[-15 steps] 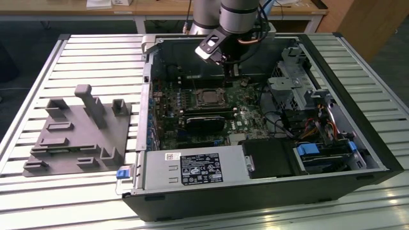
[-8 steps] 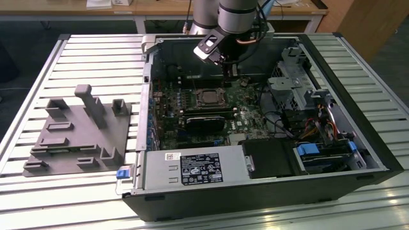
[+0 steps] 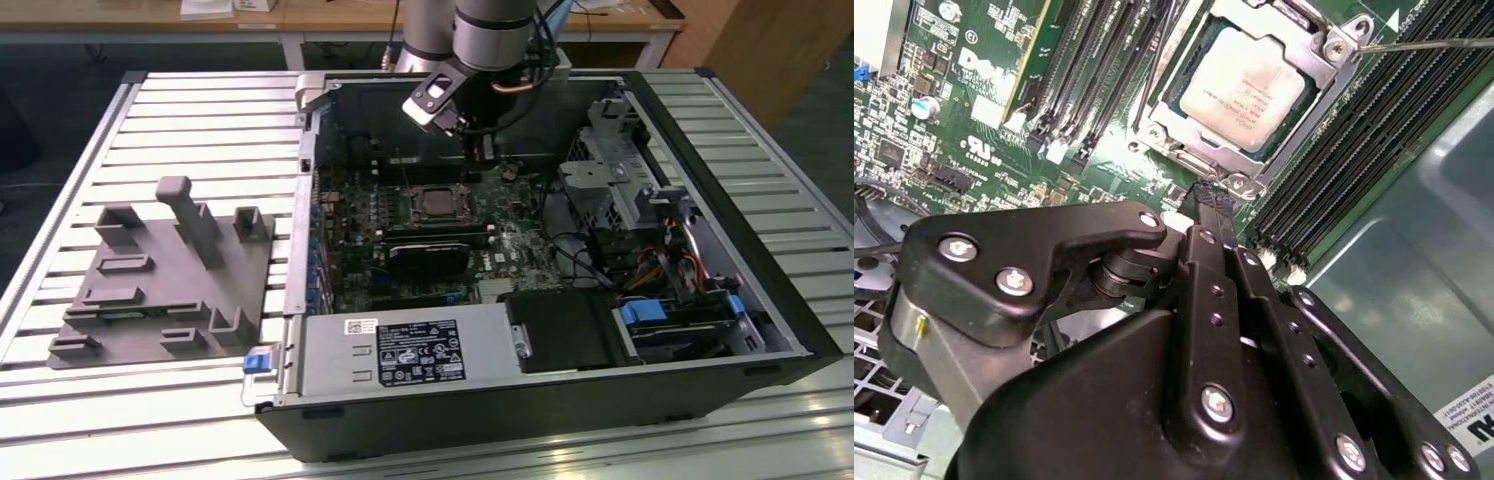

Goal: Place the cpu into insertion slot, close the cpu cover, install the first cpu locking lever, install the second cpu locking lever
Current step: 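Close the cpu cover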

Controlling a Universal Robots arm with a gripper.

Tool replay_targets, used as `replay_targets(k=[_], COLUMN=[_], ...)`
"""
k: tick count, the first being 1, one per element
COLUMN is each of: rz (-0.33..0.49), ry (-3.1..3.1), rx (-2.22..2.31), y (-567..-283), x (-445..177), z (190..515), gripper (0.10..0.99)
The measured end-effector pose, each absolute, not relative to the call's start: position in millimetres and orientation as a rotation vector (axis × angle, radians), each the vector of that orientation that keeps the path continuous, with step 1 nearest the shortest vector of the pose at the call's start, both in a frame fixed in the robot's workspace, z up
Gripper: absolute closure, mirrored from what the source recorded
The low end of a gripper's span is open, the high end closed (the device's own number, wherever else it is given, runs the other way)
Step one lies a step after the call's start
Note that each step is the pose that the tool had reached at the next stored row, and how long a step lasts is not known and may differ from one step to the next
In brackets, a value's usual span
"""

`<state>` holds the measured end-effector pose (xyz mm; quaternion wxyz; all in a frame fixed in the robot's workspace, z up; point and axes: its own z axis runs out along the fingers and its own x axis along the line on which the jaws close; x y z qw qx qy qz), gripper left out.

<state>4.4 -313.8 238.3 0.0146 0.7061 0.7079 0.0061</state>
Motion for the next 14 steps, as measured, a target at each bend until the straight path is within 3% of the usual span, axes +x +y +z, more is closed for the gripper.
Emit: replay_targets(k=[14], rz=[0.019], ry=[2.204], rx=[2.198], y=[-314], x=[-15], z=[235], gripper=[0.98])
